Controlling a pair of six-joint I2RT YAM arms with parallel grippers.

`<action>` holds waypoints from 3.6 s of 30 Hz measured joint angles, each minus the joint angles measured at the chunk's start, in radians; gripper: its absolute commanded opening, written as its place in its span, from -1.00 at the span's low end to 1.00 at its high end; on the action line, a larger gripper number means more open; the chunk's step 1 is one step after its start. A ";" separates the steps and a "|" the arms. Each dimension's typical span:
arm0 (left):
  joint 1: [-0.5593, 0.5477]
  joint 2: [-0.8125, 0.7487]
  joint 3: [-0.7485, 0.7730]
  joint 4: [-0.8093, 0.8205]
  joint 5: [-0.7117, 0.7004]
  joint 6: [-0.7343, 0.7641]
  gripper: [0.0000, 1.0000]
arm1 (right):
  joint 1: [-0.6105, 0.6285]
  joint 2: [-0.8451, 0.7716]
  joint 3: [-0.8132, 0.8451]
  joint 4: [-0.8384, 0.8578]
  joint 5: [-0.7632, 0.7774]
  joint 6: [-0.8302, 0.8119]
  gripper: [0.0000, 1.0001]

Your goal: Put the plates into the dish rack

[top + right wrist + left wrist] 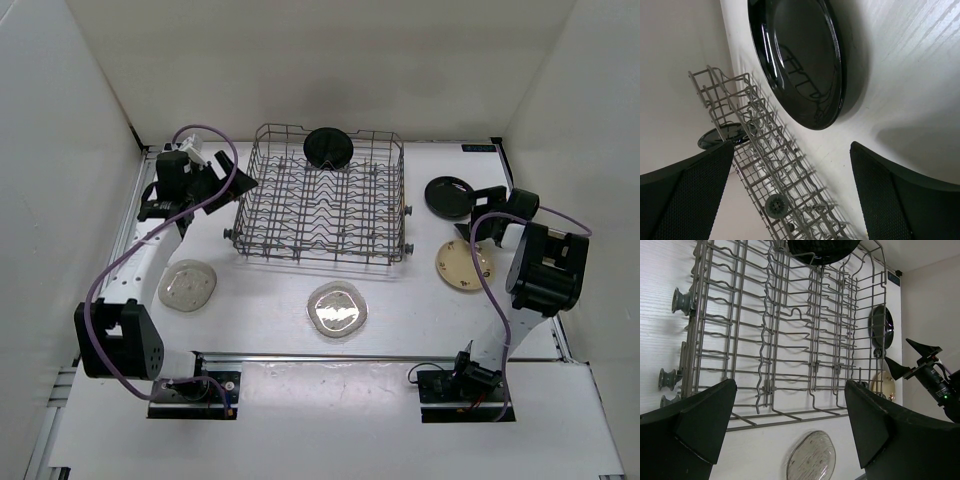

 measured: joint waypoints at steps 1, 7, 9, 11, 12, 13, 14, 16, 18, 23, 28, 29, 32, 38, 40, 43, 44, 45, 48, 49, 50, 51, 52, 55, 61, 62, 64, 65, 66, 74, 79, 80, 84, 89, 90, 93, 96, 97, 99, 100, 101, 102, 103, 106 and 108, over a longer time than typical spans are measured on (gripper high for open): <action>0.001 0.008 0.003 0.000 0.001 0.000 1.00 | 0.000 0.005 0.000 0.006 -0.002 0.003 0.97; 0.003 0.049 0.039 -0.004 0.012 -0.002 1.00 | -0.003 0.041 0.005 0.021 -0.007 0.007 0.95; 0.003 0.063 0.054 -0.002 0.014 -0.003 1.00 | -0.006 0.052 0.011 0.022 -0.007 0.008 0.95; 0.004 0.070 0.060 0.000 0.016 -0.003 1.00 | -0.007 0.063 0.021 0.024 -0.006 0.008 0.93; 0.004 0.071 0.061 -0.001 0.017 -0.003 1.00 | -0.007 0.070 0.028 0.026 -0.005 0.009 0.93; 0.004 0.072 0.061 -0.001 0.018 -0.003 1.00 | -0.007 0.076 0.035 0.027 -0.003 0.009 0.93; 0.004 0.072 0.062 0.000 0.019 -0.003 1.00 | -0.007 0.083 0.042 0.027 -0.003 0.010 0.93; 0.004 0.074 0.062 -0.001 0.020 -0.003 1.00 | -0.007 0.098 0.057 0.029 -0.003 0.010 0.90; 0.004 0.074 0.062 -0.001 0.020 -0.003 1.00 | -0.007 0.112 0.069 0.029 -0.002 0.010 0.90; 0.004 0.075 0.066 0.000 0.026 -0.003 1.00 | -0.007 0.151 0.108 0.038 0.001 0.022 0.90; 0.004 0.082 0.071 -0.002 0.034 -0.007 1.00 | -0.010 0.176 0.127 0.061 0.000 0.038 0.83; 0.004 0.085 0.074 -0.001 0.035 -0.007 1.00 | -0.011 0.181 0.132 0.063 0.000 0.040 0.80; 0.004 0.093 0.081 -0.003 0.038 -0.008 1.00 | -0.014 0.196 0.142 0.072 0.001 0.045 0.73; 0.004 0.124 0.097 -0.001 0.041 -0.010 1.00 | -0.016 0.231 0.174 0.086 0.003 0.058 0.52; 0.004 0.133 0.097 -0.001 0.041 -0.010 1.00 | -0.017 0.243 0.181 0.090 0.001 0.059 0.30; 0.004 0.139 0.097 -0.003 0.041 -0.009 1.00 | -0.019 0.263 0.189 0.088 0.005 0.054 -0.21; 0.004 0.141 0.097 -0.003 0.042 -0.007 1.00 | -0.021 0.270 0.189 0.087 0.007 0.053 -0.47; 0.004 0.142 0.097 -0.003 0.042 -0.006 1.00 | -0.022 0.278 0.189 0.085 0.006 0.052 -0.58; 0.004 0.145 0.097 -0.002 0.042 -0.003 1.00 | -0.024 0.289 0.190 0.077 0.012 0.050 -0.95; 0.004 0.146 0.097 -0.003 0.042 -0.003 1.00 | -0.024 0.289 0.192 0.076 0.010 0.057 -1.00; 0.004 0.147 0.097 -0.003 0.042 -0.003 1.00 | -0.024 0.289 0.195 0.073 0.011 0.055 -1.00; 0.004 0.147 0.097 -0.003 0.042 -0.002 1.00 | -0.024 0.290 0.202 0.059 0.012 0.048 -1.00; 0.004 0.147 0.097 -0.003 0.041 -0.002 1.00 | -0.024 0.291 0.209 0.048 0.013 0.046 -1.00; 0.004 0.147 0.097 -0.003 0.041 -0.002 1.00 | -0.024 0.296 0.237 -0.003 0.013 0.023 -1.00; 0.004 0.146 0.097 -0.003 0.040 -0.002 1.00 | -0.024 0.296 0.322 -0.161 0.008 -0.050 -1.00; 0.004 0.145 0.097 -0.003 0.040 -0.002 1.00 | -0.023 0.295 0.349 -0.208 0.007 -0.066 -1.00; 0.004 0.141 0.097 -0.003 0.039 -0.003 1.00 | -0.014 0.284 0.420 -0.323 0.022 -0.118 -1.00; 0.004 0.136 0.097 -0.004 0.039 -0.003 1.00 | -0.007 0.275 0.474 -0.398 0.042 -0.151 -1.00; 0.004 0.129 0.097 -0.003 0.038 -0.003 1.00 | 0.003 0.261 0.524 -0.455 0.073 -0.183 -1.00; 0.009 0.008 0.026 0.003 0.032 -0.006 1.00 | 0.270 0.060 1.082 -0.737 0.400 -0.562 -1.00; 0.012 -0.055 -0.038 0.005 0.030 -0.006 1.00 | 0.521 -0.057 1.165 -0.725 0.506 -0.812 -1.00; 0.012 -0.065 -0.055 0.004 0.029 -0.006 1.00 | 0.570 -0.061 1.155 -0.716 0.539 -0.882 -1.00; 0.015 -0.085 -0.096 0.000 0.029 -0.006 1.00 | 0.732 0.007 1.085 -0.665 0.677 -1.161 -1.00; 0.025 -0.113 -0.135 -0.003 0.029 -0.003 1.00 | 0.848 0.181 1.041 -0.655 0.741 -1.501 -1.00; 0.026 -0.116 -0.139 -0.002 0.029 -0.002 1.00 | 0.860 0.206 1.041 -0.658 0.739 -1.548 -1.00; 0.035 -0.117 -0.143 -0.004 0.030 -0.001 1.00 | 0.874 0.243 1.040 -0.664 0.723 -1.674 -1.00; 0.043 -0.117 -0.143 -0.003 0.030 0.002 1.00 | 0.871 0.240 1.040 -0.647 0.705 -1.757 -1.00; 0.045 -0.117 -0.143 -0.004 0.030 0.005 1.00 | 0.867 0.238 1.040 -0.636 0.699 -1.781 -1.00; 0.051 -0.117 -0.143 -0.003 0.031 0.007 1.00 | 0.864 0.238 1.040 -0.623 0.682 -1.819 -1.00; 0.053 -0.116 -0.143 -0.003 0.031 0.009 1.00 | 0.863 0.238 1.040 -0.620 0.670 -1.837 -1.00; 0.056 -0.114 -0.143 -0.003 0.031 0.010 1.00 | 0.861 0.238 1.040 -0.616 0.662 -1.853 -1.00; 0.060 -0.111 -0.143 -0.003 0.035 0.010 1.00 | 0.860 0.238 1.040 -0.609 0.652 -1.868 -1.00; 0.063 -0.107 -0.143 -0.003 0.038 0.013 1.00 | 0.860 0.238 1.040 -0.601 0.643 -1.884 -1.00; 0.072 -0.087 -0.143 -0.004 0.045 0.018 1.00 | 0.861 0.239 1.040 -0.575 0.609 -1.936 -1.00; 0.080 -0.071 -0.143 -0.004 0.050 0.024 1.00 | 0.864 0.243 1.040 -0.562 0.585 -1.966 -1.00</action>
